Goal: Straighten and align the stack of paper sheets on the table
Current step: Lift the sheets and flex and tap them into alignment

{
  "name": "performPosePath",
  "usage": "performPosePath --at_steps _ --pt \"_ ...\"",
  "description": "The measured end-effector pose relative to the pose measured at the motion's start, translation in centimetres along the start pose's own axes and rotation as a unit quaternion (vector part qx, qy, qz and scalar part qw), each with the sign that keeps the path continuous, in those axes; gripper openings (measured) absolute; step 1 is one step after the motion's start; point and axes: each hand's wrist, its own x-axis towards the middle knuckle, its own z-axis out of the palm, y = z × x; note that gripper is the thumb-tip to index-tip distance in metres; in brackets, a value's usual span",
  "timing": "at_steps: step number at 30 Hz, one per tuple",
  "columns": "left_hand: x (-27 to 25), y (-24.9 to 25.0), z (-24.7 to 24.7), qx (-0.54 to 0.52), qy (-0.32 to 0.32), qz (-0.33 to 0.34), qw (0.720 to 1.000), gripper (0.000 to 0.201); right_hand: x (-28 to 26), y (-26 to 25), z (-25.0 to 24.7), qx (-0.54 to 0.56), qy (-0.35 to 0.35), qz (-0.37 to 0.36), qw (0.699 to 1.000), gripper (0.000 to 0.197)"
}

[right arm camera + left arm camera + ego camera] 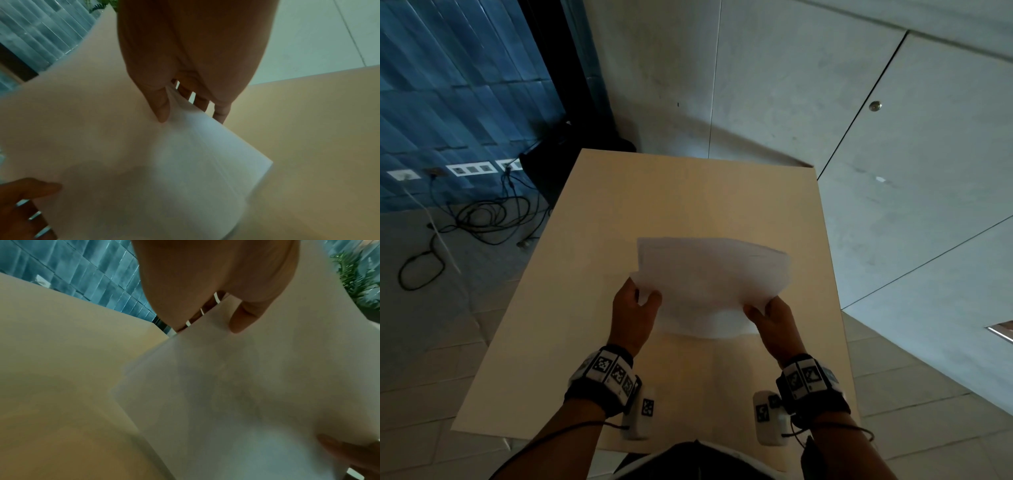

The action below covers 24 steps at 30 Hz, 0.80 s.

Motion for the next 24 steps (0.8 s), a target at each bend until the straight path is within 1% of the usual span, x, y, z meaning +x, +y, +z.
performPosePath --at_steps 4,7,10,14,17,21,24 --pt "0.2 0.5 0.0 -0.008 0.017 0.003 1.0 0.032 0.0 -1.0 0.0 0.005 0.0 -0.015 1.0 0.03" --pt "0.5 0.6 -0.2 -0.013 0.017 0.007 1.0 0.034 0.1 -1.3 0.0 0.006 -0.003 -0.028 1.0 0.032" --pt "0.8 0.2 -0.1 -0.013 0.02 -0.008 1.0 0.033 0.5 -1.5 0.1 -0.014 -0.018 -0.042 0.999 0.033" --pt "1.0 -0.1 -0.2 -0.014 0.019 -0.011 1.0 0.03 0.6 -2.0 0.0 -0.014 -0.006 -0.047 0.999 0.037" --pt "1.0 -0.3 -0.3 -0.017 0.015 -0.011 1.0 0.032 0.4 -1.9 -0.1 -0.003 -0.002 -0.056 0.998 0.035" --pt "1.0 -0.7 0.0 -0.015 0.009 -0.028 0.999 0.036 0.4 -1.6 0.0 -0.01 -0.009 -0.038 0.999 0.031" --pt "0.9 -0.7 -0.1 -0.011 0.009 -0.019 1.0 0.034 0.2 -1.9 0.0 -0.005 0.004 -0.034 0.999 0.025"
